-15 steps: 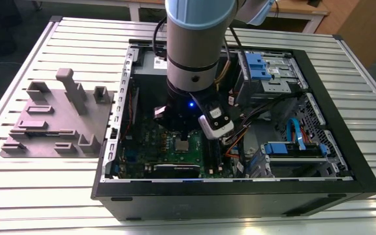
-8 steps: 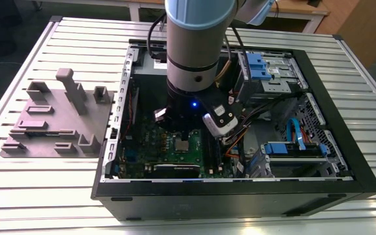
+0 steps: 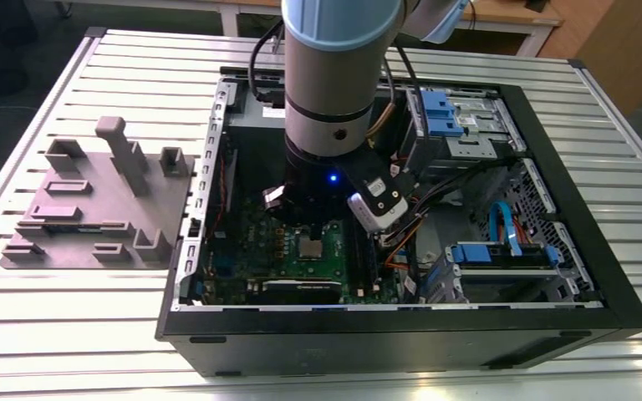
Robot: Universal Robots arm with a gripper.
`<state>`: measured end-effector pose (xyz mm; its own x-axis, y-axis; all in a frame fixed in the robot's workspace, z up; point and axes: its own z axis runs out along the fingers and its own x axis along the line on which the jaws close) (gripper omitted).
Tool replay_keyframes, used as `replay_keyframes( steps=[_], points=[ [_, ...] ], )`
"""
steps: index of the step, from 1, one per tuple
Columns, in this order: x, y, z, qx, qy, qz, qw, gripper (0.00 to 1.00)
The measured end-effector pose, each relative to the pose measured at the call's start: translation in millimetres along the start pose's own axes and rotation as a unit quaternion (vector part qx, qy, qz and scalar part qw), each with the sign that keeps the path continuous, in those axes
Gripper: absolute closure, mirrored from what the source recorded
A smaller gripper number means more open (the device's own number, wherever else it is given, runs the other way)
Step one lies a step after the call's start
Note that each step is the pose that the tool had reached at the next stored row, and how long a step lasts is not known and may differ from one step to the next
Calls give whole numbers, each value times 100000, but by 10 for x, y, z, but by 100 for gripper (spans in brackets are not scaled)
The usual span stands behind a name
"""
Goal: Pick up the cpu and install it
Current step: 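Close the cpu cover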
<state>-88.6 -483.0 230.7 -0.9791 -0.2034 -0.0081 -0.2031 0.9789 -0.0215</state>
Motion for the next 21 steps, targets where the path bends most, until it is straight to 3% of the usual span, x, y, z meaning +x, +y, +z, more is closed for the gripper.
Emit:
replay_keyframes(
  steps=[10, 15, 18, 21],
  points=[
    [-9, -2, 1, -7, -7, -45, 100000, 90],
    [-133, -21, 8, -9, -7, -155, 100000, 90],
    [-137, -22, 12, -13, -39, -2181, 99976, 90],
    [-137, -22, 19, -40, -104, -4955, 99877, 90]
  ],
)
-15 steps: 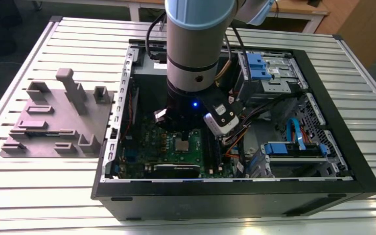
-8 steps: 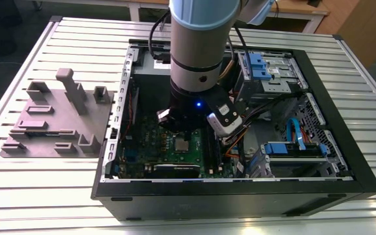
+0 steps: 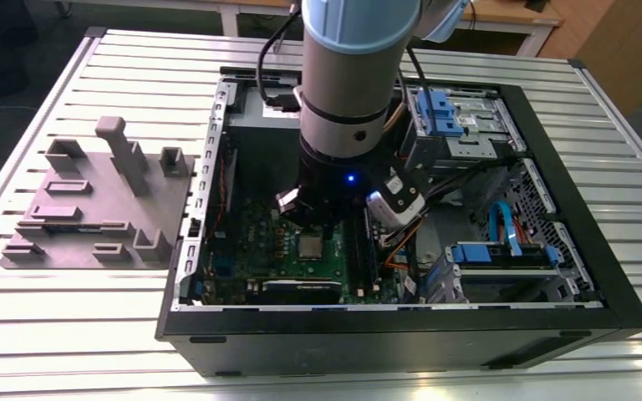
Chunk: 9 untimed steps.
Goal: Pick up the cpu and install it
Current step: 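Close the cpu cover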
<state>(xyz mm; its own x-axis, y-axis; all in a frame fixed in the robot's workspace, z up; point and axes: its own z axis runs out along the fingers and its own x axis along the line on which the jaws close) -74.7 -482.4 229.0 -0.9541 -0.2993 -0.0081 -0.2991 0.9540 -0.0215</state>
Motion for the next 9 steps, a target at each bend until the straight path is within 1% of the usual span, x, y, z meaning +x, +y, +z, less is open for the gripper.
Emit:
replay_keyframes(
  steps=[3, 5, 7, 9],
  points=[
    [0, 0, 5, -20, -57, -2700, 99964, 90],
    [0, 0, 8, -36, -99, -4547, 99897, 90],
    [0, 0, 12, -50, -136, -6343, 99799, 90],
    [0, 0, 15, -65, -175, -8139, 99668, 90]
  ],
)
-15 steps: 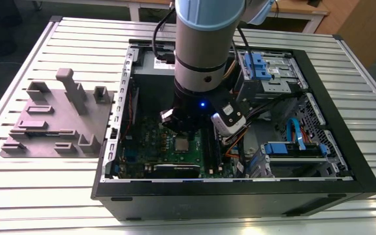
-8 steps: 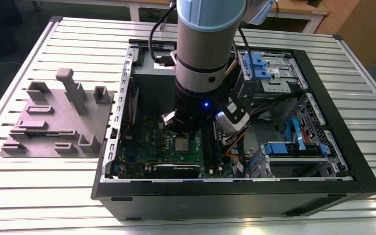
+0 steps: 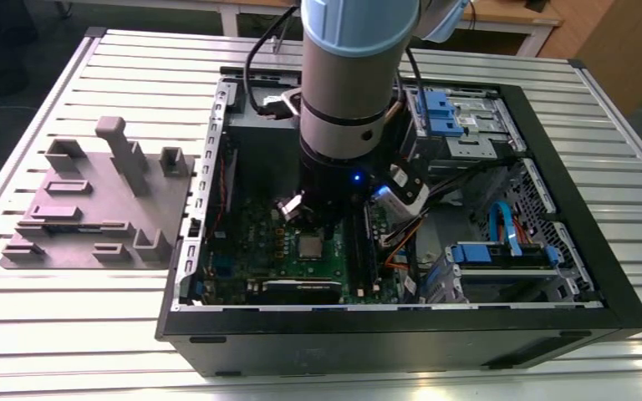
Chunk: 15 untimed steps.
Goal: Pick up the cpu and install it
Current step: 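Close the cpu cover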
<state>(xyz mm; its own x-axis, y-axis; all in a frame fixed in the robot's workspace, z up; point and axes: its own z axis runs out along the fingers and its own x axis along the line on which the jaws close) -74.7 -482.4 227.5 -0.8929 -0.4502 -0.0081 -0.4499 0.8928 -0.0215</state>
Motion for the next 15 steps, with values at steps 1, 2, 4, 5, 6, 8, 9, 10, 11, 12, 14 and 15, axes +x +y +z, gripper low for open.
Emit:
replay_keyframes(
  steps=[1, 2, 4, 5, 6, 8, 9, 10, 11, 12, 14, 15],
  points=[
    [0, 0, 1, -5, -17, -898, 99996, 90],
    [0, 0, 2, -14, -37, -1801, 99984, 90],
    [0, 0, 5, -32, -80, -3681, 99932, 90],
    [0, 0, 6, -37, -98, -4574, 99895, 90],
    [0, 0, 8, -46, -120, -5472, 99850, 90],
    [0, 0, 10, -58, -156, -7263, 99736, 90],
    [0, 1, 11, -75, -186, -8110, 99670, 90],
    [-2, 0, 12, -111, -215, -8430, 99644, 90],
    [-11, -5, 13, -218, -286, -8585, 99630, 90],
    [-24, -12, 13, -467, -441, -8788, 99611, 90],
    [-61, -30, 14, -1679, -1191, -8903, 99582, 90],
    [-76, -38, 14, -2448, -1663, -8891, 99560, 90]
  ],
)
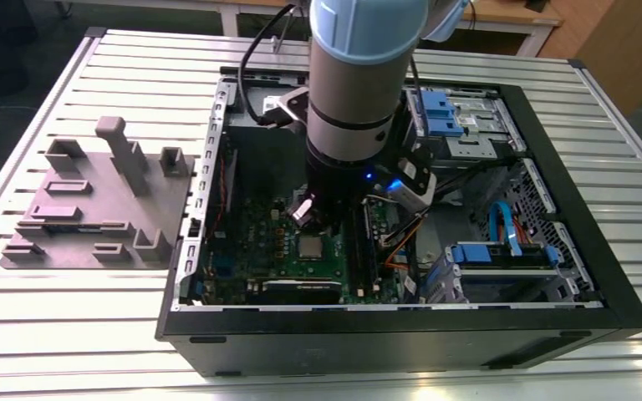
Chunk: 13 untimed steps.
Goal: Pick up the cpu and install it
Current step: 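Close the cpu cover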
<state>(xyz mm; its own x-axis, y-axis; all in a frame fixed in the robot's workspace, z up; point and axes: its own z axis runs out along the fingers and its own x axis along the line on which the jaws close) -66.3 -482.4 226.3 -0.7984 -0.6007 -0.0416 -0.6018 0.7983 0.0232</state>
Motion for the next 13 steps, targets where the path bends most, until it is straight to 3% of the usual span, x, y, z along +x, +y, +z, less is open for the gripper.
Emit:
replay_keyframes(
  steps=[3, 5, 6, 7, 13],
  points=[
    [-33, -25, 1, -2152, -1627, -45, 99964, 90],
    [-47, -36, 1, -3660, -2741, -123, 99895, 90],
    [-48, -36, 2, -4242, -3181, -163, 99859, 90],
    [-47, -36, 3, -4459, -3343, -185, 99844, 90],
    [-48, -36, 3, -4498, -3366, -235, 99842, 90]
  ],
)
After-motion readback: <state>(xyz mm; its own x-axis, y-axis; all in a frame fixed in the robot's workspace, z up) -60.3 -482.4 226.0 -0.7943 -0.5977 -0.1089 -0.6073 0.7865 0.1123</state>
